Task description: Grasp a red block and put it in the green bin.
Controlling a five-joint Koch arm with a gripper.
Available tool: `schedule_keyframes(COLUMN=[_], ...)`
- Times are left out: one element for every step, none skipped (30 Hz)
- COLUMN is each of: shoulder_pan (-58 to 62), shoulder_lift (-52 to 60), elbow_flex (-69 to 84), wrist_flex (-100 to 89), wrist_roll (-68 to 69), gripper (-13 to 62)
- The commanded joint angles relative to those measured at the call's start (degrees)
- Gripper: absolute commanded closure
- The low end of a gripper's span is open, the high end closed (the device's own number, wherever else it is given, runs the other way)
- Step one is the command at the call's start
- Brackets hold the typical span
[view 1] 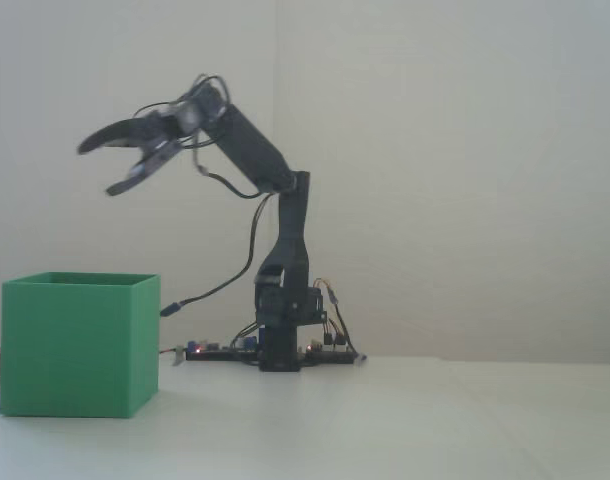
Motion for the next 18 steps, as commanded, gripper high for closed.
schedule_keyframes(shoulder_pan=[2.4,3.2,3.7,4.8,6.2,7.6,9.4,11.3,13.4,14.8,16.3,17.6,18.9,20.0,21.3,22.1,22.9,23.0], shoulder_lift=[-8.8,-12.0,-14.2,-16.0,-17.1,-17.7,-17.8,-18.2,-18.5,-18.5,-18.5,-18.5,-18.5,-18.3,-18.2,-18.2,-18.3,-18.3], elbow_flex=[-9.1,-13.1,-16.8,-19.7,-22.1,-23.6,-24.3,-25.2,-25.9,-26.5,-26.8,-27.2,-27.2,-27.5,-27.9,-28.2,-28.2,-28.2], wrist_flex=[-3.4,-3.4,-3.3,-3.3,-3.3,-3.3,-3.3,-3.3,-3.3,-3.3,-3.3,-3.6,-3.6,-3.6,-3.6,-3.6,-3.6,-3.6], wrist_roll=[0.0,0.0,0.0,0.0,0.0,0.0,0.0,-0.1,-0.1,-0.3,-0.5,-0.5,-0.6,-0.6,-0.7,-0.7,-0.7,-0.8], gripper=[16.6,16.6,16.6,16.7,16.7,16.7,16.7,16.7,16.7,16.7,16.7,16.7,16.7,16.7,16.7,16.7,16.7,16.7])
